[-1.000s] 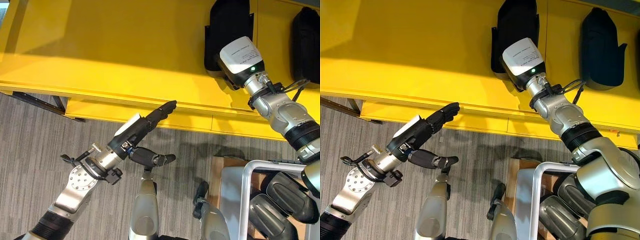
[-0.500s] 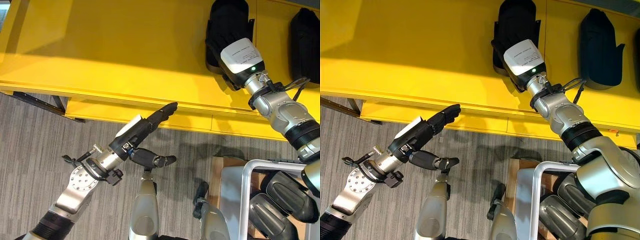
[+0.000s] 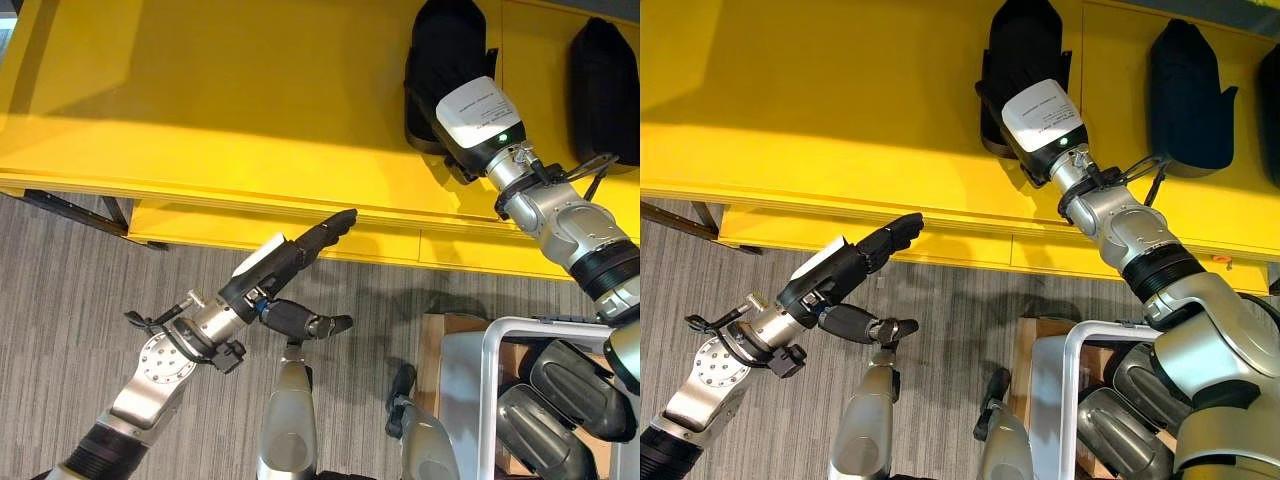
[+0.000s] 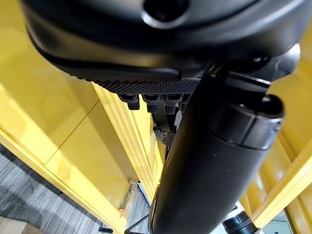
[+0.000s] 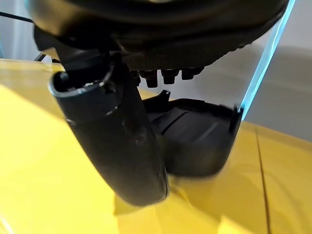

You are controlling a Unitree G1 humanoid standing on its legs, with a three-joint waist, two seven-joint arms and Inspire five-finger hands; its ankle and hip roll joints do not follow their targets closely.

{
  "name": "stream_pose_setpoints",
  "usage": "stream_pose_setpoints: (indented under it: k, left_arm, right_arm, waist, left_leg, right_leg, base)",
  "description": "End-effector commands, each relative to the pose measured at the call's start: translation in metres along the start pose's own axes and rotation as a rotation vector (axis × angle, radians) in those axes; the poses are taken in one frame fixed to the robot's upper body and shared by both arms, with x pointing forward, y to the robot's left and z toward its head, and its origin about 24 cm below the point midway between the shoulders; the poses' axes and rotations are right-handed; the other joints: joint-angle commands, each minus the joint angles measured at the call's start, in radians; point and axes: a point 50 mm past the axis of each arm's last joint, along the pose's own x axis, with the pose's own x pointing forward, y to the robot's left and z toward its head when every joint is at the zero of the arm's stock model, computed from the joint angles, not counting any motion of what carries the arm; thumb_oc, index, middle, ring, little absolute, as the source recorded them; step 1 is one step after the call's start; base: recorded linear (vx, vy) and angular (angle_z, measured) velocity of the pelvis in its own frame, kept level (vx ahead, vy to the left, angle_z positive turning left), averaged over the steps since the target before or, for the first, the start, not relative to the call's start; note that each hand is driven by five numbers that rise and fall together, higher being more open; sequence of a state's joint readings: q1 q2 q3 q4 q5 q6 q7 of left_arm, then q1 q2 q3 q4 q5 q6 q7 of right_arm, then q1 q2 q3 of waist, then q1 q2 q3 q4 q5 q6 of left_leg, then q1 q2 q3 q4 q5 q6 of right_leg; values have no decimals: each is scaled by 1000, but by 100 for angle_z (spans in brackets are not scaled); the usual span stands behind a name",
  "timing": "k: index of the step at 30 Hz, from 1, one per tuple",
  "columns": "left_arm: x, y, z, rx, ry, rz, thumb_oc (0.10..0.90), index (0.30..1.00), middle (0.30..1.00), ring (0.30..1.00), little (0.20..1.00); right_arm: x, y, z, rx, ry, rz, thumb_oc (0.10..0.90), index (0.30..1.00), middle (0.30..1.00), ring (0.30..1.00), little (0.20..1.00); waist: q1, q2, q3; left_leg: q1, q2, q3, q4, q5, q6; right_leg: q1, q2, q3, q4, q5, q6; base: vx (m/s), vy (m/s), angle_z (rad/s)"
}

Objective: Move parts from the plastic box to the shelf.

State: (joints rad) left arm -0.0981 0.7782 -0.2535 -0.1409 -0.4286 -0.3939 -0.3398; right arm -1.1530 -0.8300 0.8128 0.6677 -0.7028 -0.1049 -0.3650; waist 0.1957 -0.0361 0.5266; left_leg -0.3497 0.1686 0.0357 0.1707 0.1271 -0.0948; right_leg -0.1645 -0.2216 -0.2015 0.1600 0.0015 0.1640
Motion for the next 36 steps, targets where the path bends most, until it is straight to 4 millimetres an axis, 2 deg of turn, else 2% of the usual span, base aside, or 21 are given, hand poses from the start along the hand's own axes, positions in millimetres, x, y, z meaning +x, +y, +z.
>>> stream_pose_setpoints:
  k: [1,4,11,16,20,23,24,27,28,32,36]
  left_arm:
    - [11,-6,36,2,-242,-22,900,1000,1000,1000,1000]
    - [12,-7,36,-13,-244,-20,900,1000,1000,1000,1000]
    - [12,-7,37,-46,-267,7,900,1000,1000,1000,1000]
    - [13,-6,35,-44,-257,38,900,1000,1000,1000,1000]
    - [11,-6,36,-45,-263,61,900,1000,1000,1000,1000]
    - [9,-7,35,-52,-265,93,900,1000,1000,1000,1000]
    - [7,-7,34,-63,-261,113,900,1000,1000,1000,1000]
    - [4,-7,35,-77,-257,143,900,1000,1000,1000,1000]
    - [1,-7,35,-86,-254,162,900,1000,1000,1000,1000]
    - [-3,-8,34,-110,-264,207,900,1000,1000,1000,1000]
    - [-8,-10,32,-121,-257,238,900,1000,1000,1000,1000]
  right_arm:
    - [11,-68,-22,-28,32,-305,900,1000,1000,1000,1000]
    - [10,-69,-17,-68,2,-305,900,1000,1000,1000,1000]
    - [7,-68,-12,49,-7,-279,900,1000,1000,1000,1000]
    - [5,-67,-11,68,-9,-292,900,1000,1000,1000,1000]
    - [3,-70,-11,170,-3,-326,900,1000,1000,1000,1000]
    - [-2,-82,-5,243,-29,-466,900,1000,1000,1000,1000]
    - [-9,-92,-1,273,-59,-582,900,1000,1000,1000,1000]
    - [-26,-110,9,334,-112,-758,900,1000,1000,1000,1000]
    - [-38,-117,15,348,-148,-834,900,1000,1000,1000,1000]
    - [-64,-138,31,288,-220,-976,900,1000,1000,1000,1000]
    - [-85,-149,36,204,-223,-1111,900,1000,1000,1000,1000]
  waist:
    - [-12,27,-39]
    - [-17,33,-37]
    - [-30,41,-36]
    - [-33,41,-36]
    - [-35,43,-37]
    - [-42,48,-38]
    - [-49,50,-39]
    - [-67,60,-45]
    - [-77,67,-51]
    - [-95,86,-64]
    - [-114,90,-89]
  left_leg:
    - [40,4,-17,101,-184,31]
    - [42,1,-16,106,-189,33]
    - [44,-4,-14,111,-194,34]
    - [47,-7,-13,114,-196,37]
    - [52,-8,-11,109,-196,37]
    - [65,-7,-6,99,-195,38]
    - [75,-7,-1,92,-195,40]
    - [87,-8,4,75,-191,41]
    - [93,-8,6,62,-187,39]
    - [114,-3,15,27,-175,34]
    - [141,7,27,-7,-167,26]
  right_leg:
    - [-61,22,10,38,-20,-52]
    - [-64,20,16,44,-22,-53]
    - [-73,15,25,51,-24,-53]
    - [-74,15,27,59,-26,-55]
    - [-73,16,28,59,-28,-58]
    - [-66,15,29,55,-29,-60]
    - [-62,13,31,53,-30,-60]
    - [-61,12,37,55,-34,-58]
    - [-62,12,42,57,-37,-57]
    - [-59,12,47,60,-48,-61]
    - [-44,17,48,48,-52,-63]
  base:
    - [-4,36,-5]
    - [9,34,-3]
    - [-4,19,0]
    - [0,0,0]
    - [0,0,0]
    - [19,54,-1]
    - [37,68,-1]
    - [43,70,-5]
    - [46,97,-12]
    - [29,86,-2]
    - [33,45,-6]
